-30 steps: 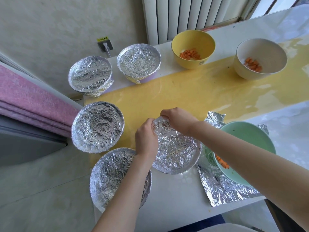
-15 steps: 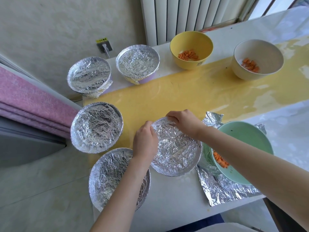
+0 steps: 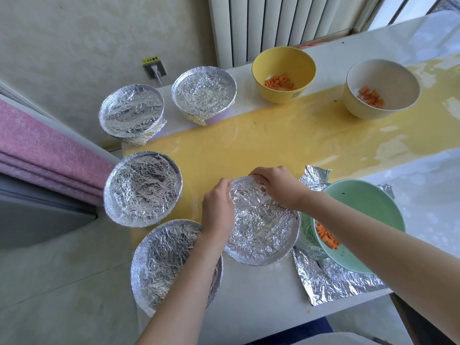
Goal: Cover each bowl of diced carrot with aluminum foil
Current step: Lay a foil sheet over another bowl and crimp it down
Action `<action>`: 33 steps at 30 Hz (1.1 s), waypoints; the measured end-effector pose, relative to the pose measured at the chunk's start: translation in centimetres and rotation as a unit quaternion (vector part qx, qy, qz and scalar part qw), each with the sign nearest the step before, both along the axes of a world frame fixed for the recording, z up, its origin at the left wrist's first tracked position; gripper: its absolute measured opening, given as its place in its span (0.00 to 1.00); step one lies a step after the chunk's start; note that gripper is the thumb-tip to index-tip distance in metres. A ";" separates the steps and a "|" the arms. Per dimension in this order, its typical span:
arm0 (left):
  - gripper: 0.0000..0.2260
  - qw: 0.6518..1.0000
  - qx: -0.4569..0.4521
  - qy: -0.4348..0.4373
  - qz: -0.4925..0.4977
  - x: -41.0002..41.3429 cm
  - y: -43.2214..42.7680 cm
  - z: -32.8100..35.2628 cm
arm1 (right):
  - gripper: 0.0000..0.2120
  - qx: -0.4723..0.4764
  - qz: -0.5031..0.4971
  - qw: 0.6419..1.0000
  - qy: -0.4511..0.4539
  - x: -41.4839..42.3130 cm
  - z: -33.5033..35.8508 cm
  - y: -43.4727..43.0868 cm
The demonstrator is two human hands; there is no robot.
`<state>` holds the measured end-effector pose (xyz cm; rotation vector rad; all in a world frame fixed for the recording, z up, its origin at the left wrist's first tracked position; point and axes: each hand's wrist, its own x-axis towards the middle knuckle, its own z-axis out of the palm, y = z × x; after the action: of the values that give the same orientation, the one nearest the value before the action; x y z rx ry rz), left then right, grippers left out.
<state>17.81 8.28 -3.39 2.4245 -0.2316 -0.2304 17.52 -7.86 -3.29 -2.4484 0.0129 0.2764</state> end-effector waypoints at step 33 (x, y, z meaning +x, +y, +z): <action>0.16 0.997 -0.027 0.066 0.012 -0.1 0.2 -0.4 | 0.14 0.022 -0.080 0.996 -0.038 -1.8 -0.7 -0.3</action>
<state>17.73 8.47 -3.77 2.3468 -0.1483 -0.3669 15.72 -8.17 -4.02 -2.3955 0.1678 0.1103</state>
